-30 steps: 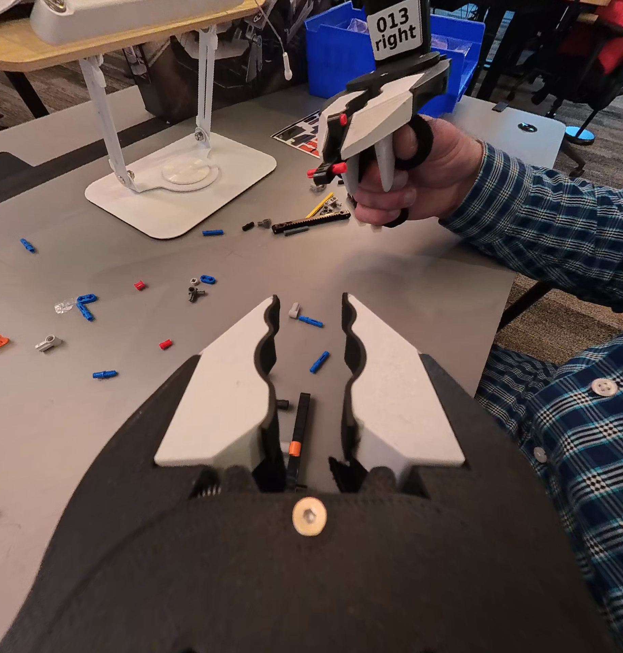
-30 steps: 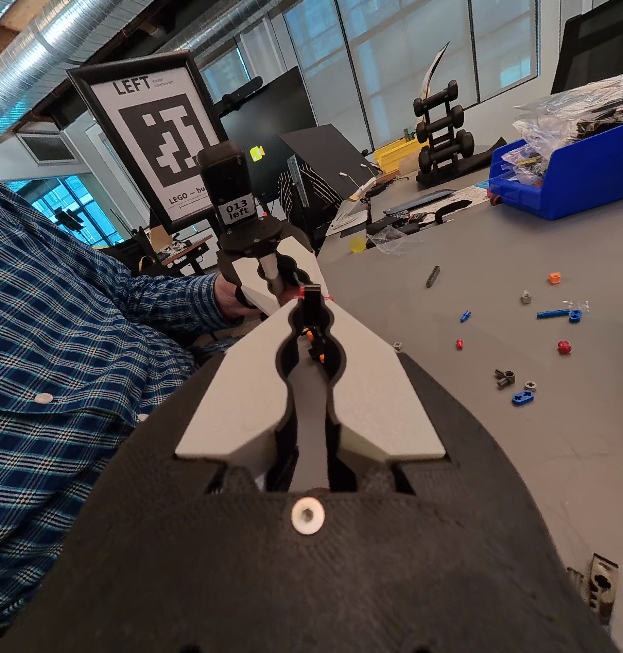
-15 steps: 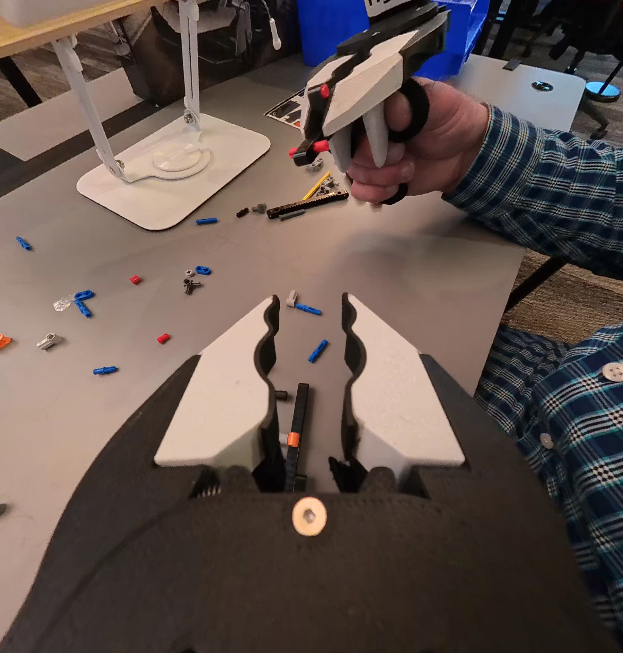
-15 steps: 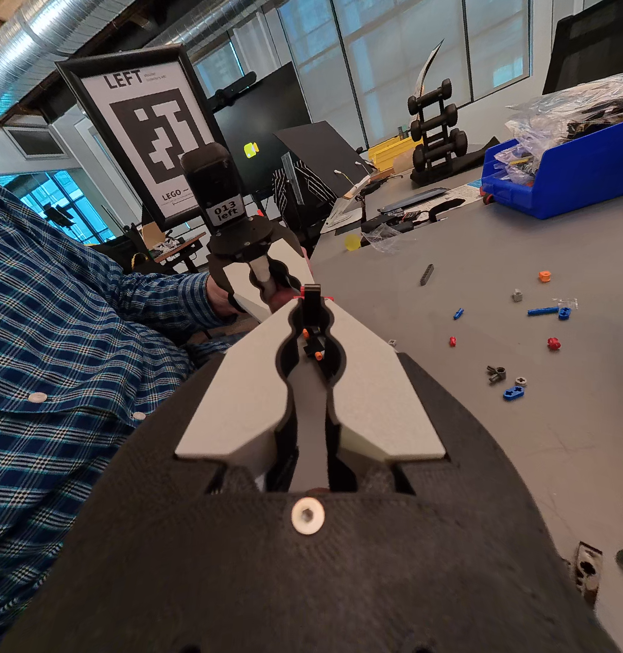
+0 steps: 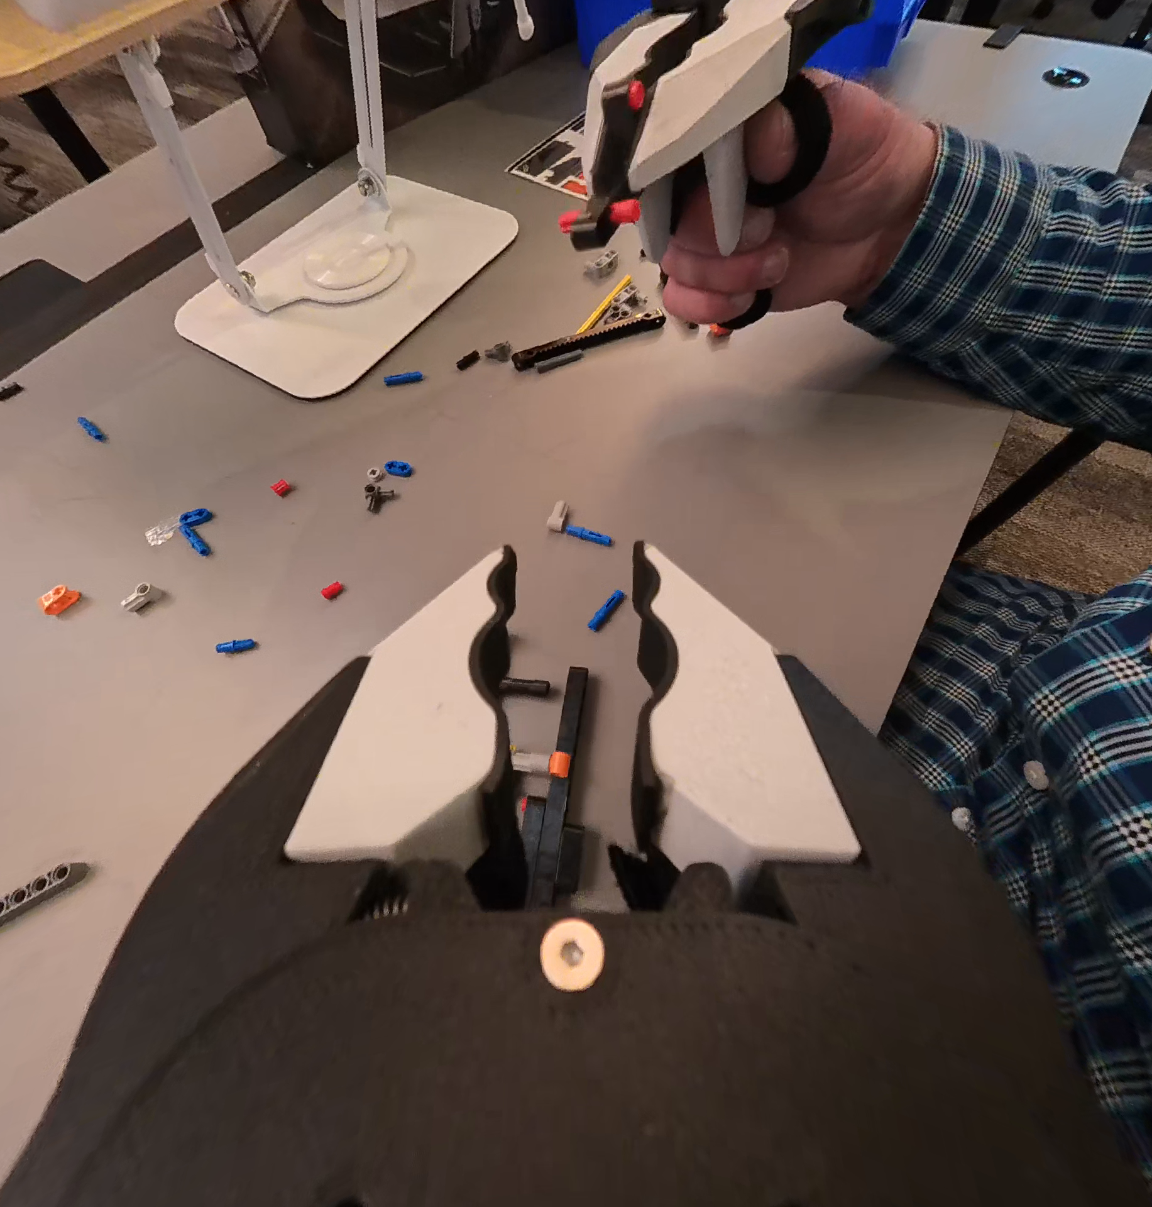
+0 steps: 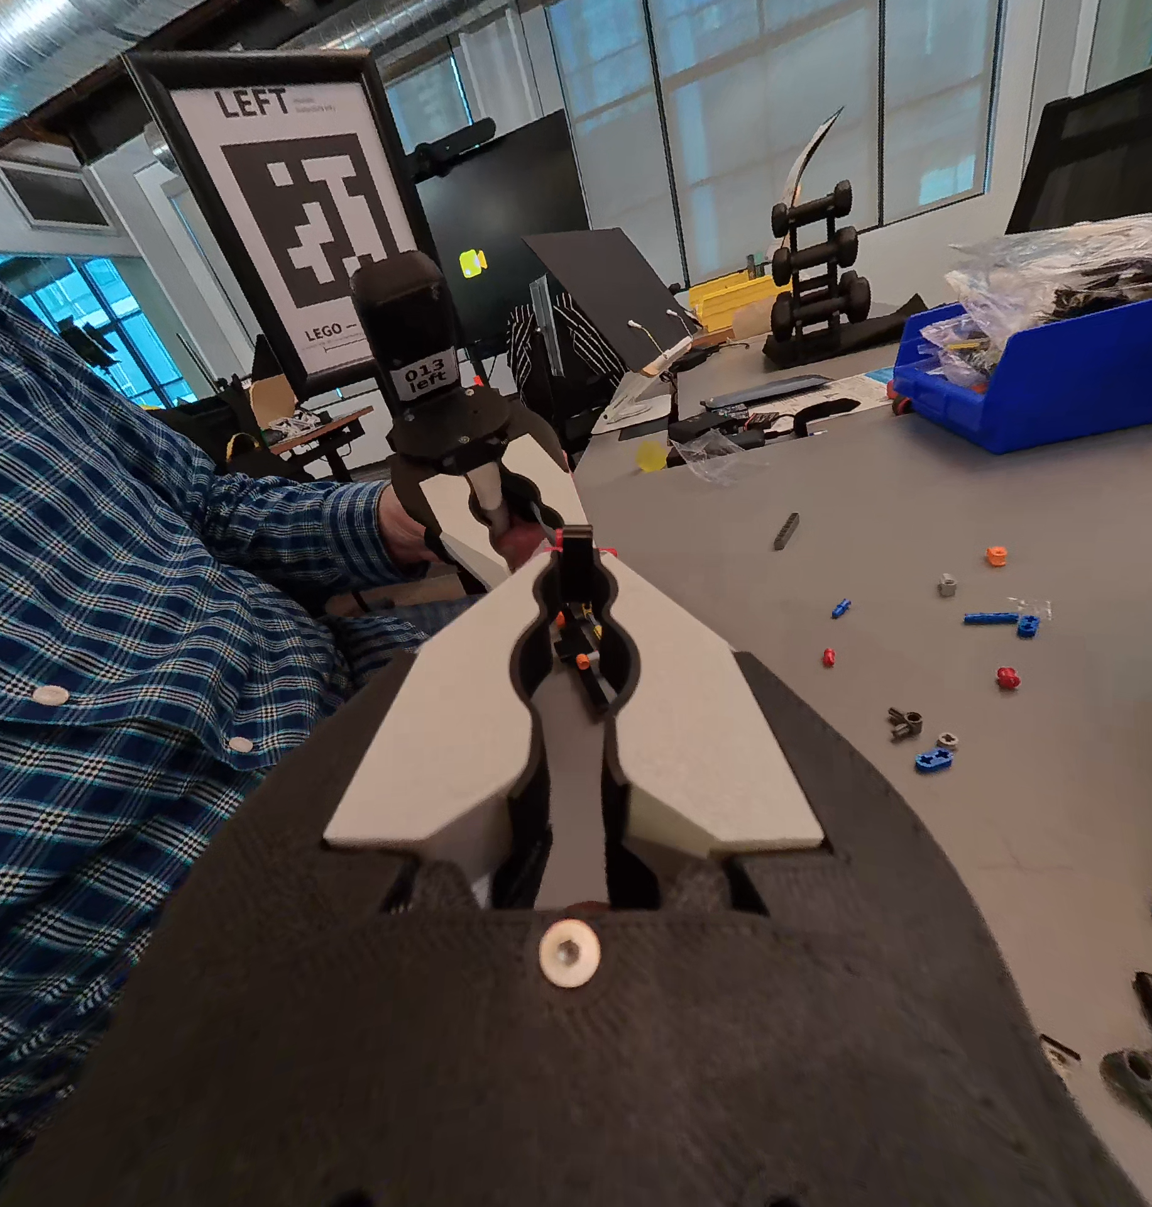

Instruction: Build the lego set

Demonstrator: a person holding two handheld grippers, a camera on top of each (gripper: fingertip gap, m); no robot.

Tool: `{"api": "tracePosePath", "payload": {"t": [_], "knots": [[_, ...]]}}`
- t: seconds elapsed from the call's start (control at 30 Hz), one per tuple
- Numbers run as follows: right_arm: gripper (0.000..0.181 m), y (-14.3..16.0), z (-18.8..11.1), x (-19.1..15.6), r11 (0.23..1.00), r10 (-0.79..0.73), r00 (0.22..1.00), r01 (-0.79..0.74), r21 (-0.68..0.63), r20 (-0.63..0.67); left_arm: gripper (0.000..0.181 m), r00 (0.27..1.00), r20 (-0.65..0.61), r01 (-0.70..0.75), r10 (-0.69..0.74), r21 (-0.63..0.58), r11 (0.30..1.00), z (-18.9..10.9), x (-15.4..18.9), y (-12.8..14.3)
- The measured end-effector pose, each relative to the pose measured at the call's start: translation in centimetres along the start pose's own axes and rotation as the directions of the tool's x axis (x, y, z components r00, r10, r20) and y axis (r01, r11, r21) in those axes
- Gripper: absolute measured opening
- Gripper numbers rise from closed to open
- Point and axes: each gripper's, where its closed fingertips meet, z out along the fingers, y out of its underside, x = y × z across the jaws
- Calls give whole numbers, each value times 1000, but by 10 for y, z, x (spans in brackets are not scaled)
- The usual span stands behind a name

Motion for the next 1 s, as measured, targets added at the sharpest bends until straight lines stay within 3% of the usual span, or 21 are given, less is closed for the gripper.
{"api": "tracePosePath", "payload": {"t": [0.37,0.83,1.0], "knots": [[5,16,-6,12,993,-36,996,27,-111,-80,28,979,-44,-202,197,-250,947,26,20,34],[6,26,-6,16,987,-37,995,22,-162,-92,21,932,-76,-344,355,-502,794,64,9,67],[5,24,-7,16,987,-42,994,26,-159,-97,11,959,-104,-280,264,-499,820,67,10,69]]}}
